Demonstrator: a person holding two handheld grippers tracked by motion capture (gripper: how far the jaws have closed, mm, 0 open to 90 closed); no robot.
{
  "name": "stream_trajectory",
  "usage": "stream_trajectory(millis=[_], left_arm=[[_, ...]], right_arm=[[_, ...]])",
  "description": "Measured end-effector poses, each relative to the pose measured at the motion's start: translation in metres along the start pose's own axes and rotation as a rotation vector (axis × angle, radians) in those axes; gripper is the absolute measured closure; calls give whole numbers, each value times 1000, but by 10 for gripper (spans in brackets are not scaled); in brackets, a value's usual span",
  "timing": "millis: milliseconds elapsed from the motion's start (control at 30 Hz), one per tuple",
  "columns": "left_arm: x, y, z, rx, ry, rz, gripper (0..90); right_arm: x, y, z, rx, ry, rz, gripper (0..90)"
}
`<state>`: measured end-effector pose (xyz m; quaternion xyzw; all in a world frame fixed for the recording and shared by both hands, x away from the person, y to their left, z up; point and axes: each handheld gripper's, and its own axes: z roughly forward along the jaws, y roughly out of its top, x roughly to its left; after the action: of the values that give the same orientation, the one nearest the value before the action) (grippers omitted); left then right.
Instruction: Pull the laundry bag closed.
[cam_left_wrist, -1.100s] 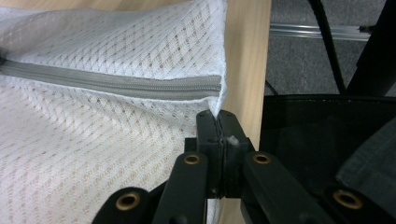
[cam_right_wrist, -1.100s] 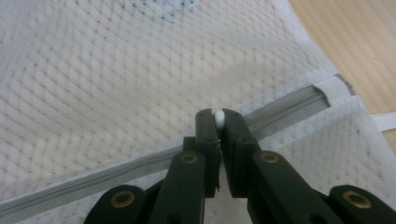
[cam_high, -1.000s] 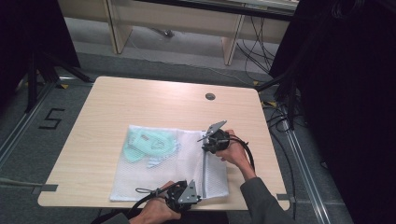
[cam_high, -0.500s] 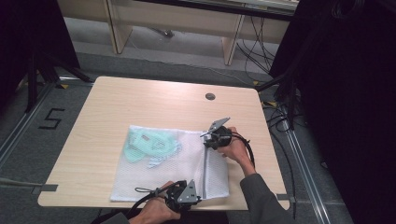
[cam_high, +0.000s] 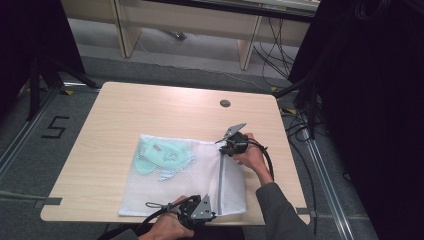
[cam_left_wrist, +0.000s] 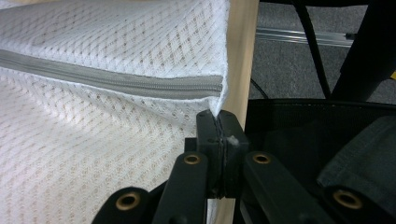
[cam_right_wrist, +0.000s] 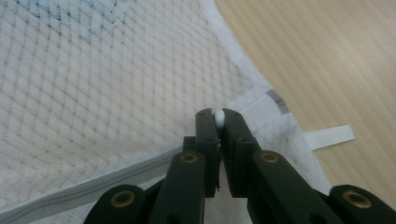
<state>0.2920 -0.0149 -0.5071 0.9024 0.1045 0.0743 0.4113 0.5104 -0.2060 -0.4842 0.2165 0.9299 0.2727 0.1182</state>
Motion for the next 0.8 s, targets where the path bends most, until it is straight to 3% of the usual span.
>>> stream_trajectory(millis=[33, 67, 200, 233, 300, 333, 433, 500, 533, 567, 600, 800], left_arm=[[0, 0, 0, -1, 2, 0, 890], [0, 0, 0, 2, 6, 5, 891], [-2, 0, 1, -10, -2, -11, 891], [1, 0, -1, 35, -11, 43, 891], [0, 1, -2, 35, -9, 41, 891], [-1, 1, -1, 22, -10, 20, 891], [-2, 1, 0, -15, 0, -15, 891], [-3, 1, 0, -7, -2, -12, 891], [0, 1, -1, 29, -9, 30, 891], [-1, 1, -1, 25, -10, 26, 891], [-3, 0, 1, -4, -7, -9, 891], [-4, 1, 0, -6, 2, -6, 891]], right_arm=[[-1, 0, 1, -3, -5, 1, 862], [0, -1, 0, 0, -5, 31, 862], [-4, -1, 3, -8, -4, 26, 862], [-4, -1, 3, -13, -20, 23, 862], [-6, -1, 3, -15, -17, 15, 862], [-6, -1, 2, -11, -36, 15, 862], [-7, -2, 2, -20, -25, 16, 862], [-7, -2, 1, -17, -37, 33, 862], [-7, -2, 2, -18, -34, 33, 862], [-7, -2, 2, -16, -35, 33, 862], [-7, -2, 1, -17, -39, 31, 862], [-7, -2, 1, -26, -31, 53, 862]])
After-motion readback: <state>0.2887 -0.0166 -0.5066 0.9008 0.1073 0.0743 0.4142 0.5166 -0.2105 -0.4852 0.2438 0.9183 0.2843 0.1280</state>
